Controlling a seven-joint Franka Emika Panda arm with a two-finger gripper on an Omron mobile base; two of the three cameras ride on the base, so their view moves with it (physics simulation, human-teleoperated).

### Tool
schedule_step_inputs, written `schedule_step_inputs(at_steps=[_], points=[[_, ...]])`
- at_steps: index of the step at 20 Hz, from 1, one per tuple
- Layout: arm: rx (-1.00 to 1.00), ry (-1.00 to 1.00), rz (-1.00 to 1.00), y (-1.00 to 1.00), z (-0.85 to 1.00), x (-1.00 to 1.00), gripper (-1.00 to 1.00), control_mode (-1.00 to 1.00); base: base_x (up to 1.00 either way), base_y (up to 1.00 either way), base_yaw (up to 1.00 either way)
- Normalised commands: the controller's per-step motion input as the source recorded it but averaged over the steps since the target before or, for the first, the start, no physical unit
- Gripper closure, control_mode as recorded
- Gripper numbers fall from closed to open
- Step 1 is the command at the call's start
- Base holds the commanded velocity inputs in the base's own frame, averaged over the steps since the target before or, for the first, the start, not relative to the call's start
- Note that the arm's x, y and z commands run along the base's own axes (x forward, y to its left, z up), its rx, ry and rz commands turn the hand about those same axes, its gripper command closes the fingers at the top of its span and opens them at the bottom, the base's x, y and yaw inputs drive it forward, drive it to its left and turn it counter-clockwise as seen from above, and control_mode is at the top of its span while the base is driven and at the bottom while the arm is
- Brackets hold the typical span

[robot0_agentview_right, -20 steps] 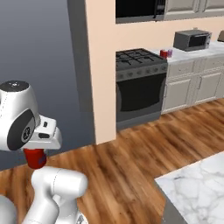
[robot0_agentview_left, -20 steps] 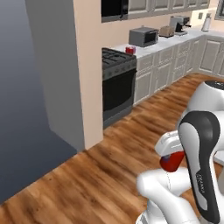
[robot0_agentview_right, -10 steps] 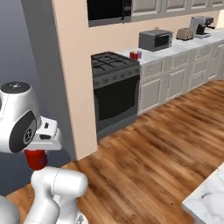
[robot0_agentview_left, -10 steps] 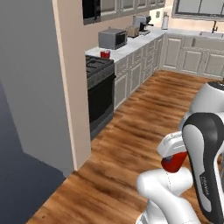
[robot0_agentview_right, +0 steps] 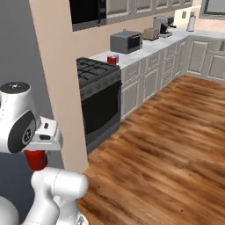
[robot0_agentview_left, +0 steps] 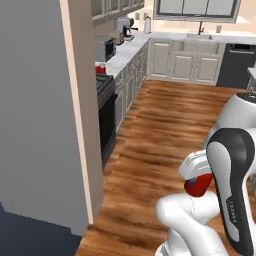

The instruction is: Four empty soda cans are scattered around the kitchen. Gather all the cans and cluster them next to the stove for recycling.

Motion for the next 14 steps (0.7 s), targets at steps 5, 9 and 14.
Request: schedule_step_inputs(at_steps=[5, 9, 14], points=[[0.0, 0.0, 0.0, 0.0, 0.0, 0.0, 1.0, 1.0, 0.67, 0.88, -0.39], [0.0, 0.0, 0.0, 0.0, 0.0, 0.0, 1.0, 1.0, 0.73, 0.16, -0.12], [0.0, 0.0, 0.0, 0.0, 0.0, 0.0, 1.0, 1.0, 0.9, -0.82, 0.09]])
